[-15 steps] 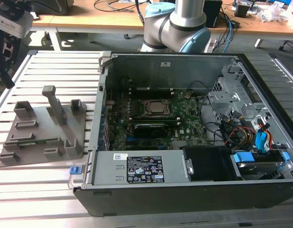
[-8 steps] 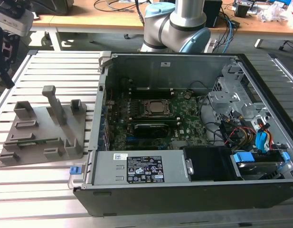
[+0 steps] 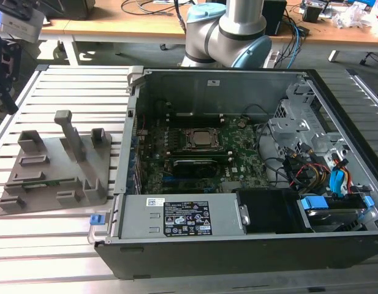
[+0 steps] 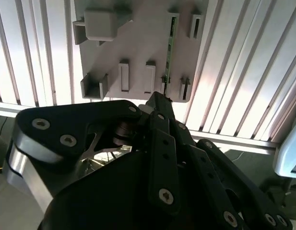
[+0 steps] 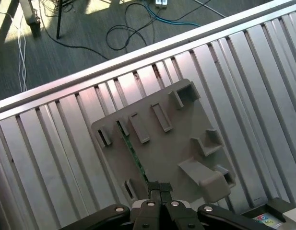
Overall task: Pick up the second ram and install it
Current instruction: 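Pick up the second ram and move it above second insertion slot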
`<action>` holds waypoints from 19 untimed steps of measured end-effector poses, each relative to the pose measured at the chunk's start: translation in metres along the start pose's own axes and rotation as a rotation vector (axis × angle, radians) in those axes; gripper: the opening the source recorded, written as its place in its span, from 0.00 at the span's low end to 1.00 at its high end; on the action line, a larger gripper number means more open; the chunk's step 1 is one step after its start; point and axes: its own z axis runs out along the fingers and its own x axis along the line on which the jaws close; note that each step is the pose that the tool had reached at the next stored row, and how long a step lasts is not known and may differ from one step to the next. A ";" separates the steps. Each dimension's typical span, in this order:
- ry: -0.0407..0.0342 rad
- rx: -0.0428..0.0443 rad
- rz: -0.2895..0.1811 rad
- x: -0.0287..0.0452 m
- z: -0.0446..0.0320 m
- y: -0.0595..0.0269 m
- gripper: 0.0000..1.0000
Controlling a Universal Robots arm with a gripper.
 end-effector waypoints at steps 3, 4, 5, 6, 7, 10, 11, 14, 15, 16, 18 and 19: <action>0.0015 -0.0008 -0.034 0.0000 0.0000 0.0000 0.11; 0.0019 -0.0010 -0.042 0.0000 0.0000 0.0000 0.11; 0.0023 -0.0013 -0.052 0.0000 0.0000 0.0000 0.11; 0.0028 -0.0015 -0.062 0.0000 0.0000 0.0000 0.11; 0.0033 -0.0017 -0.074 0.0000 0.0000 0.0000 0.11; 0.0053 -0.0027 -0.117 0.0000 0.0000 0.0000 0.11; 0.0058 -0.0030 -0.129 0.0000 0.0000 0.0000 0.11; 0.0078 -0.0040 -0.174 0.0000 0.0000 0.0000 0.11; 0.0082 -0.0043 -0.184 0.0000 0.0000 0.0000 0.11; 0.0085 -0.0045 -0.191 0.0000 0.0000 0.0000 0.11; 0.0090 -0.0047 -0.203 0.0000 0.0000 0.0000 0.11; 0.0093 -0.0049 -0.209 0.0000 0.0000 0.0000 0.11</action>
